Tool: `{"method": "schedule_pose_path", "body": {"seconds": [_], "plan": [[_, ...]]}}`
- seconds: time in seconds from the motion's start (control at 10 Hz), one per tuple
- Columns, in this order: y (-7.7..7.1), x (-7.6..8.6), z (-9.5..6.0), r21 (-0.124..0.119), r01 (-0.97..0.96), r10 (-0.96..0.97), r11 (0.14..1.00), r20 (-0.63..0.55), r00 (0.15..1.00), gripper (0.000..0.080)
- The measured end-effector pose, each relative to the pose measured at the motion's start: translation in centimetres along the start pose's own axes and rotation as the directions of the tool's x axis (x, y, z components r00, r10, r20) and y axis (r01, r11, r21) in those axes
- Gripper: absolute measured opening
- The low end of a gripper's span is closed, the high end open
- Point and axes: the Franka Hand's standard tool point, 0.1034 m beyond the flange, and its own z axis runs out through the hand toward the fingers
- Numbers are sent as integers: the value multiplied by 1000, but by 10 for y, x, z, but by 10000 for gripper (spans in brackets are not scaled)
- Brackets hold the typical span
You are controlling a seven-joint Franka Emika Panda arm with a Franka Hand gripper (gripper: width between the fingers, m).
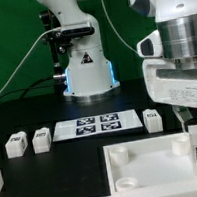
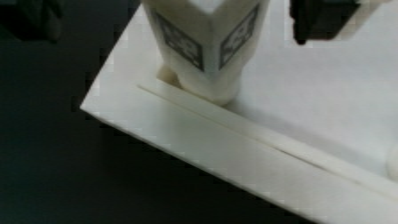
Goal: Assemble one leg
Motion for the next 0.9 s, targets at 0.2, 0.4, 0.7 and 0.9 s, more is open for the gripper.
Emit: {"method": "schedule_pose_path", "body": {"seconds": [0.2,0.4,0.7,0.9], "plan": [[0,1,0,-1,197,-197,980,0,980,649],[1,4,2,-23,495,-495,869,-11,869,649],[-2,1,2,-42,713,-713,700,-12,701,649],[-2,1,2,-42,686,-687,726,-13,726,561]]}}
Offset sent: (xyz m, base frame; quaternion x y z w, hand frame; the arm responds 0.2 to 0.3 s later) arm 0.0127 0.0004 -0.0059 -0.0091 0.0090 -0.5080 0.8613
